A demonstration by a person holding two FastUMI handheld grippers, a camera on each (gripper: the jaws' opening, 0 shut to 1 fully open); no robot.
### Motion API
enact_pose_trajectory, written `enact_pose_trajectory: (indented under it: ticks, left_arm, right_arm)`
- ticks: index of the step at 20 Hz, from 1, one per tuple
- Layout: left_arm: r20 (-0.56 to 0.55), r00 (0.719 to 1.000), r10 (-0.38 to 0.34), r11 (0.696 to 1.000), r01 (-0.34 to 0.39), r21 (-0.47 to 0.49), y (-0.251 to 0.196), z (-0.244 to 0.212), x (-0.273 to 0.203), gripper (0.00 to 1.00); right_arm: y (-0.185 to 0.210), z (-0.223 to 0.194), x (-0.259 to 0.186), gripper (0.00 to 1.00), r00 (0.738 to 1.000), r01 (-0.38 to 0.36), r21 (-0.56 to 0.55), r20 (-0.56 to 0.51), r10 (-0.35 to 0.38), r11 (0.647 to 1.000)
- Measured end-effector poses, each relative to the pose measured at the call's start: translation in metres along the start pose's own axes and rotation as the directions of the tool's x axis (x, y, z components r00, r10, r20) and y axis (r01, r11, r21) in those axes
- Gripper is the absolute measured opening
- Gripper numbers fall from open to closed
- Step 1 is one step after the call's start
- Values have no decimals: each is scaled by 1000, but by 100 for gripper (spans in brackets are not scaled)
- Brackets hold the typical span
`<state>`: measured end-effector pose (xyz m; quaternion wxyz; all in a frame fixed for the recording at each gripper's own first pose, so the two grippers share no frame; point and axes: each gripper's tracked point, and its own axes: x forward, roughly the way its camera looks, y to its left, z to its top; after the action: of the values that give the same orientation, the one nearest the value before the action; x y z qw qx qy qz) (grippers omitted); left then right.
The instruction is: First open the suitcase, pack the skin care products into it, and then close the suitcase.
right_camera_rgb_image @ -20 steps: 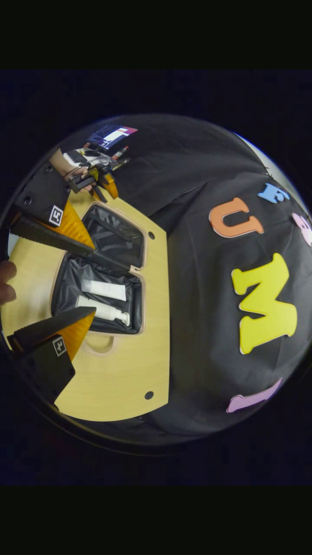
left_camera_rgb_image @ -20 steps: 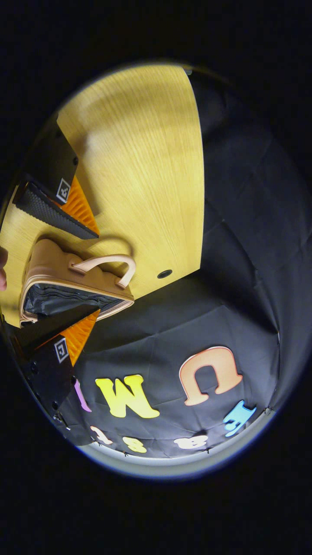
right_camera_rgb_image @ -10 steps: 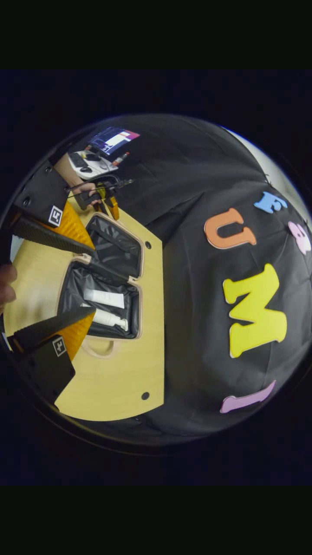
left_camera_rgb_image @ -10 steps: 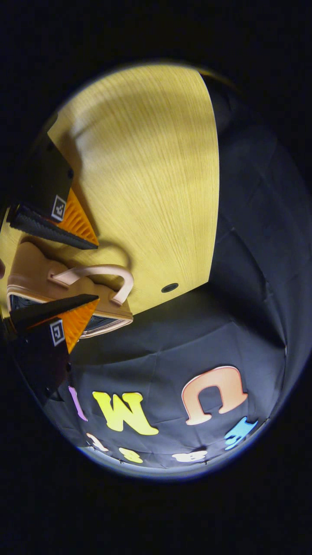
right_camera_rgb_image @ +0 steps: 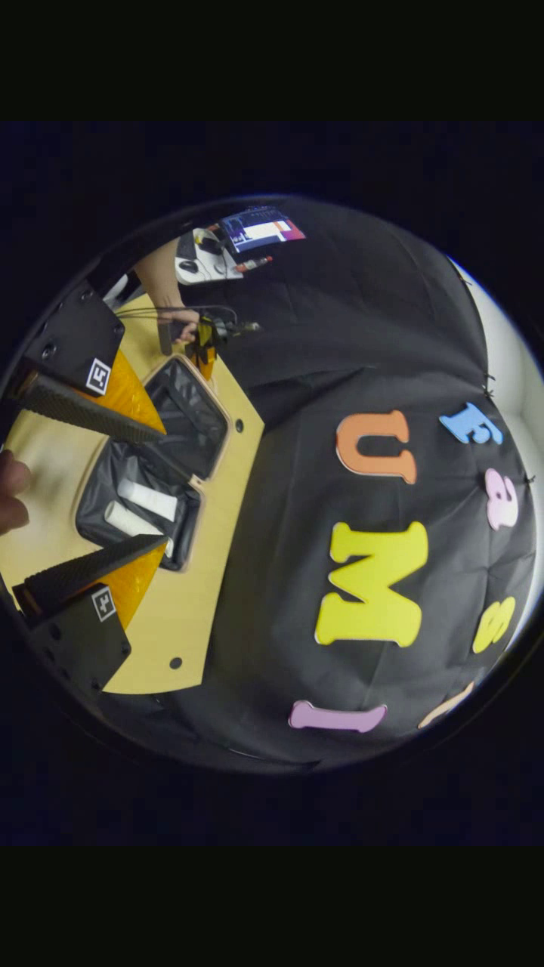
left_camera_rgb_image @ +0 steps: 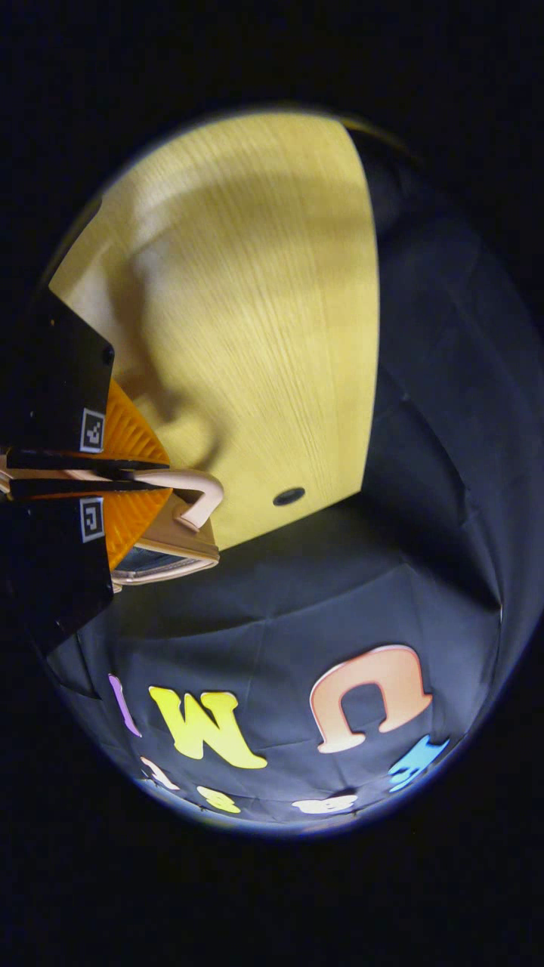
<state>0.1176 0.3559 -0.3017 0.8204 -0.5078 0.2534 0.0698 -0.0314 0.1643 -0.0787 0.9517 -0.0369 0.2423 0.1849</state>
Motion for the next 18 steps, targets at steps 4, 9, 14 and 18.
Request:
enact_pose_trajectory:
  ticks: [4,9,14,18]
  left_arm:
    - [64,993,-98,972,82,219,-100,15,-39,7]
    - [52,975,-216,838,158,521,-244,-41,-75,6]
    - [183,971,-155,586,-59,808,-305,-133,-73,6]
    - [92,976,-199,468,12,884,-350,-232,-59,6]
  right_arm:
    - [-53,-1,-5,68,992,117,83,29,-120,990]
    - [-126,-4,-42,72,952,283,103,88,-292,954]
    - [-186,-17,-95,72,898,385,226,131,-420,895]
    - [-239,-37,-138,68,855,467,280,101,-509,839]
